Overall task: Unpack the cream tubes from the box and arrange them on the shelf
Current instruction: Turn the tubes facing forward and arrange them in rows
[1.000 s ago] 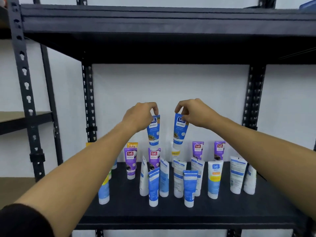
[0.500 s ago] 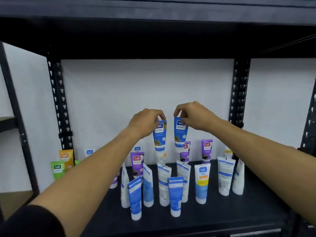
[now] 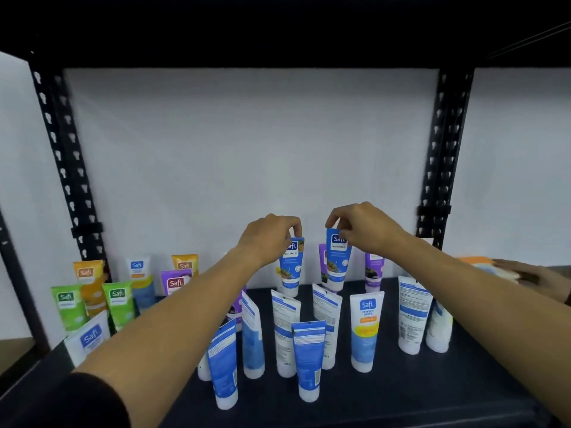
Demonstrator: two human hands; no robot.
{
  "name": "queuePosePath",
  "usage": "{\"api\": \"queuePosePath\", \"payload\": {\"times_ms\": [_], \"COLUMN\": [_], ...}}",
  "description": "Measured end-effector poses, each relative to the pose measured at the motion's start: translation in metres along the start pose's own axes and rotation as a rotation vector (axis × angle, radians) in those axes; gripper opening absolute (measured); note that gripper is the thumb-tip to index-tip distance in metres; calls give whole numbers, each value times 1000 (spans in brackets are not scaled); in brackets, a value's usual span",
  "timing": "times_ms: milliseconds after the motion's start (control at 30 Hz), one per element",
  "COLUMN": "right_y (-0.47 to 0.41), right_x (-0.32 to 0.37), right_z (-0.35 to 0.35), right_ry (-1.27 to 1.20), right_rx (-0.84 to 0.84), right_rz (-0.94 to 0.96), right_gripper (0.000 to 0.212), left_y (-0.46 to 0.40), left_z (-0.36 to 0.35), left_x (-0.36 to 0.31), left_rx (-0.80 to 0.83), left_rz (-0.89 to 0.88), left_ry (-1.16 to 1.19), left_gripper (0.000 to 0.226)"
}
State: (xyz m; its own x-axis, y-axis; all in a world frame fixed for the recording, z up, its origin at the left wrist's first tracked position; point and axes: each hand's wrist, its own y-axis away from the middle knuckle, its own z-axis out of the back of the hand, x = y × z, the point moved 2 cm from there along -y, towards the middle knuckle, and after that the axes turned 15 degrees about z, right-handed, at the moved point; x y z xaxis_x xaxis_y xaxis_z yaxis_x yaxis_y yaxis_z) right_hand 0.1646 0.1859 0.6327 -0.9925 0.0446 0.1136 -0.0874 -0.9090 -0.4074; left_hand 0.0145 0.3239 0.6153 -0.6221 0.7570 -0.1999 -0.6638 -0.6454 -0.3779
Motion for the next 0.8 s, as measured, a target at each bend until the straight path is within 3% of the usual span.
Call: {"api": "queuePosePath", "payload": {"times_ms": [800], "right_y": [1], "right_x": [-32], "right_z": [-44], "right_ry": [74], "right_rx": [89], "right_rz": [15], "right_gripper": [27], "left_y": [-6], "left_z": [-56], "left_x": [13], "left_rx": [113], "left_rz": [-41], "left_ry": [-99], "left_gripper": [17]}}
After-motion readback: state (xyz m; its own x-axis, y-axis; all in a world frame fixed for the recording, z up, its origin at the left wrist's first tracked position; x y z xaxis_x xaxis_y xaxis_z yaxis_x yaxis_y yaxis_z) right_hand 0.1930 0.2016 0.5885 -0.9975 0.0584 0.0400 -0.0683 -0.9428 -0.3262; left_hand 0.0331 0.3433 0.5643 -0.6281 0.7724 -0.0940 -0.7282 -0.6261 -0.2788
